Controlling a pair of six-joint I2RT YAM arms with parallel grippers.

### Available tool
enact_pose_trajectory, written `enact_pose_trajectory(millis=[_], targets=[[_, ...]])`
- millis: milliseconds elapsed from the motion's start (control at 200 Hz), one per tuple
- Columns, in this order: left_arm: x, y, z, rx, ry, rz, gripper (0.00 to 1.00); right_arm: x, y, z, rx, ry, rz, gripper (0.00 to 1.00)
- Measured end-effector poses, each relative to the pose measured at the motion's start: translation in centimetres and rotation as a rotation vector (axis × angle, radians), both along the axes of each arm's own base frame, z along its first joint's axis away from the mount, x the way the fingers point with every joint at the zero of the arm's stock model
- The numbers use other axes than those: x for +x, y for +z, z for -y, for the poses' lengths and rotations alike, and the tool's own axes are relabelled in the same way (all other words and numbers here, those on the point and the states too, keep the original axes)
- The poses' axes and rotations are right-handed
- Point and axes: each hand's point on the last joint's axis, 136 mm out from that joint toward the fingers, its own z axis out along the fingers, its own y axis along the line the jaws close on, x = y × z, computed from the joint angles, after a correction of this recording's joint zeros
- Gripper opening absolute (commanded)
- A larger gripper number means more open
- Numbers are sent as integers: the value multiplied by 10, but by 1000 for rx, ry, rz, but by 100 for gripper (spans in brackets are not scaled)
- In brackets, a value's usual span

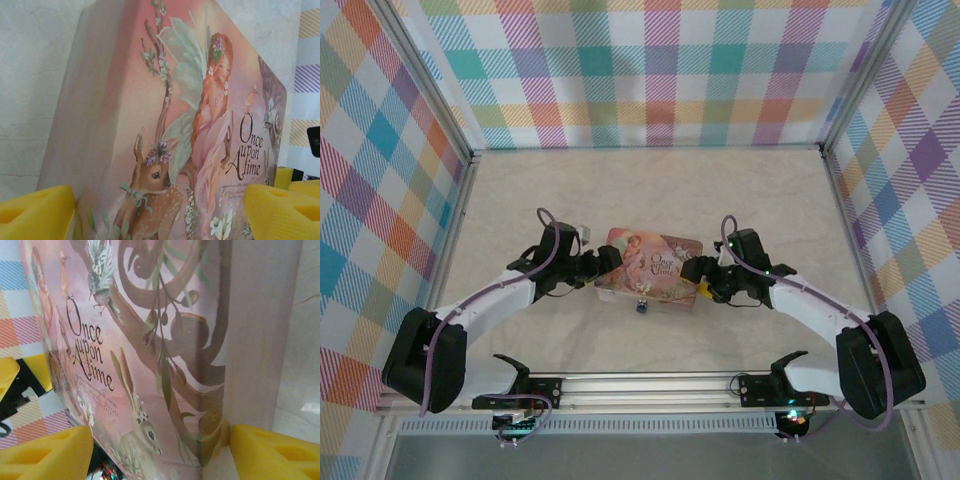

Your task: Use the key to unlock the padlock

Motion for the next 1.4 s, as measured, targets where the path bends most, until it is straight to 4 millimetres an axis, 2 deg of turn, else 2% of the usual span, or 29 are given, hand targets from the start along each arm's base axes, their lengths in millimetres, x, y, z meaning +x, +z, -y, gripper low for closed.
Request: enact_pose_trajectory(millis=[195,575,800,915,1130,1400], targets=[[15,-3,10,38,27,28,84,22,-1,5,-74,-37,16,72],[62,-5,30,80,91,64,83,81,-3,21,-208,-97,72,73],[72,-4,43,77,90,69,84,117,-2,34,-247,-136,112,75],[72,-4,44,81,94,73,87,122,-2,34,-254,-129,122,73],[72,-1,46,99,93,88,93,122,-1,34,-254,-126,125,78],[67,3,45,117,89,95,99,121,2,32,-239,-117,127,78]])
